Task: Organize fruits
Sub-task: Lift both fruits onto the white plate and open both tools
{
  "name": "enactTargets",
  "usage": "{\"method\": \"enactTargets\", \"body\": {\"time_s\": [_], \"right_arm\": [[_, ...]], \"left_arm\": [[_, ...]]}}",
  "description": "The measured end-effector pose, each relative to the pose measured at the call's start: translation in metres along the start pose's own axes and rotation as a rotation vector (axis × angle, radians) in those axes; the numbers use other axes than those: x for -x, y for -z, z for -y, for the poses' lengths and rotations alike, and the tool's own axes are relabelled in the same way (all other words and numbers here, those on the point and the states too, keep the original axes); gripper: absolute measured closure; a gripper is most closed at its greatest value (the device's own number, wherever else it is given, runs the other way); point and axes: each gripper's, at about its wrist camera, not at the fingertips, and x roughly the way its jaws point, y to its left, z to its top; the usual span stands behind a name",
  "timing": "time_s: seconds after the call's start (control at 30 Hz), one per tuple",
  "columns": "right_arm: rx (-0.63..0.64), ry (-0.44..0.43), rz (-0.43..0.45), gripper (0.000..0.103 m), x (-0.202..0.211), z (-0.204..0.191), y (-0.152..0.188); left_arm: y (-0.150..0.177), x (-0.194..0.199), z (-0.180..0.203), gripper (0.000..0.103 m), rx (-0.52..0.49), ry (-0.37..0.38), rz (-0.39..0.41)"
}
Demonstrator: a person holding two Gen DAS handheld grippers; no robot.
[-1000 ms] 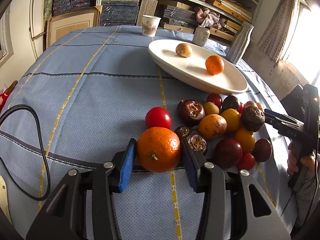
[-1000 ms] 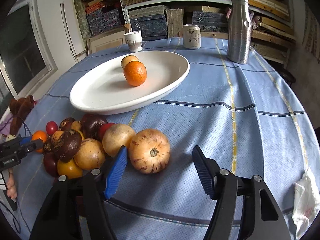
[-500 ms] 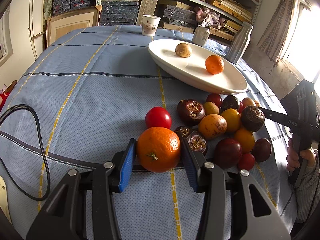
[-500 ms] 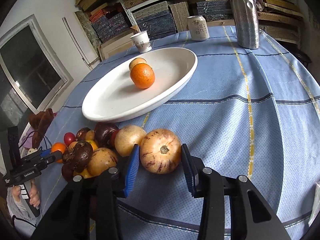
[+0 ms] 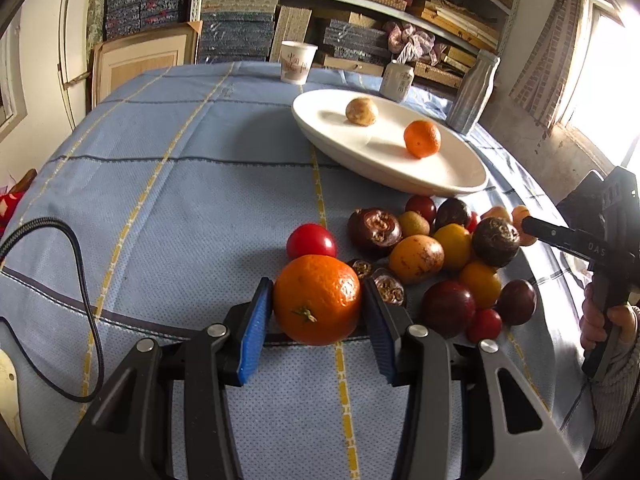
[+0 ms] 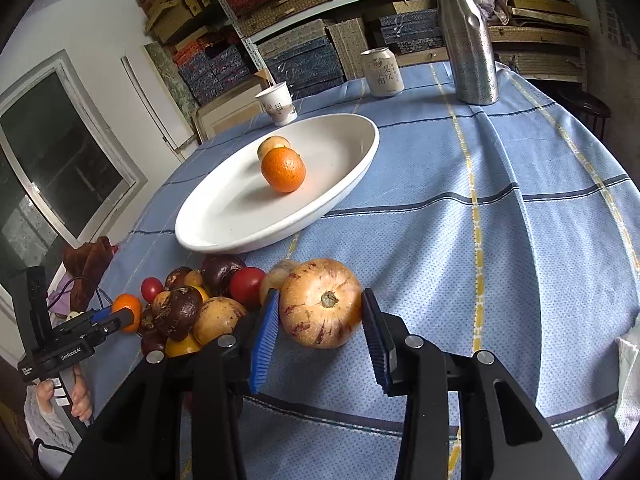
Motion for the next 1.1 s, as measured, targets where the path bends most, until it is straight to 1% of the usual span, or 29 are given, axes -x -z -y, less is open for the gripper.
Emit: {"method": "enactTargets", "body": {"time_s": [0.23,0.33,0.43,0.5,0.6,0.67,0.73,0.8,0.87,0.93,1.1], "right_arm": [[-0.01,-0.007,0.056,0.061,0.016,0.0,-0.001],[-0.021,-0.019,0.067,0.061,0.019,0.001,-0.004],[-0.04,-0.034,0.076,0.061,0.023,0.0,-0.013],[-0.045,-0.046,0.083,0.062,0.025,-0.003,-0.024],[-0.026,-0.049,0.087,0.062,0.025,-0.014,-0.048],[0.007,-0.029,0.086,0.062,0.017,-0.024,-0.066],[0.025,-0.019,0.075,0.062,0.004,-0.031,-0.075],[0.026,-0.016,0.054,0.062,-0.011,-0.034,-0.078],[0.045,0.005,0.044,0.061,-0.022,-0.037,-0.076],[0.069,0.036,0.038,0.061,-0.031,-0.038,-0.074],[0.075,0.057,0.04,0.059,-0.044,-0.038,-0.079]], "left_arm": [[-0.01,0.016,-0.001,0.058,0.008,-0.001,0.045],[-0.024,0.019,0.004,0.058,0.002,0.007,0.052],[-0.044,0.015,0.017,0.058,-0.038,0.004,0.051],[-0.062,0.009,0.029,0.058,-0.069,-0.008,0.05],[-0.085,-0.003,0.041,0.058,-0.097,-0.014,0.05],[-0.102,-0.018,0.047,0.058,-0.1,-0.014,0.043],[-0.112,-0.032,0.049,0.058,-0.086,-0.01,0.031],[-0.118,-0.046,0.051,0.058,-0.073,-0.006,0.021],[-0.121,-0.058,0.052,0.058,-0.069,-0.001,0.01],[-0.123,-0.069,0.054,0.058,-0.074,0.005,-0.002],[-0.121,-0.091,0.053,0.058,-0.082,0.008,-0.046]]}}
